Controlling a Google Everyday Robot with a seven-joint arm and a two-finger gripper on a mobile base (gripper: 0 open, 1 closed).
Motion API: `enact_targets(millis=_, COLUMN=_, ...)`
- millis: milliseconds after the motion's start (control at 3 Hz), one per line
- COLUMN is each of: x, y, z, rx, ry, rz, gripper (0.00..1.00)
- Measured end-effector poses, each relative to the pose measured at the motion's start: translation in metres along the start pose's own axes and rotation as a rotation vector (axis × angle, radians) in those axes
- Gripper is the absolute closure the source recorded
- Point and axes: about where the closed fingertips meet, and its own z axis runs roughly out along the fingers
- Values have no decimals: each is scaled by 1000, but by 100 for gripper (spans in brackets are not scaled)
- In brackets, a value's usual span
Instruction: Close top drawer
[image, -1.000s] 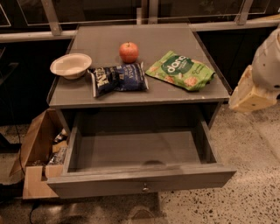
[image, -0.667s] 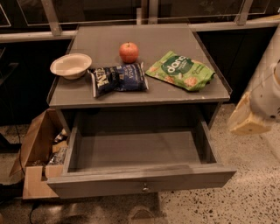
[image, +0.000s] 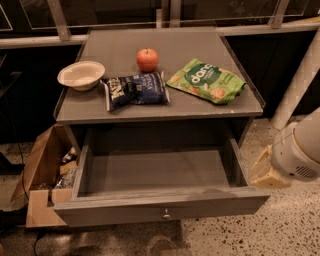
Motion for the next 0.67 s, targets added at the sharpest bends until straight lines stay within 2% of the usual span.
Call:
enact_targets(millis=333, x=5, y=13, z=28, rx=-49, ry=-11, rz=14, gripper=100)
enact_targets(millis=667, x=5, y=13, z=28, rx=-49, ry=-11, rz=14, gripper=100)
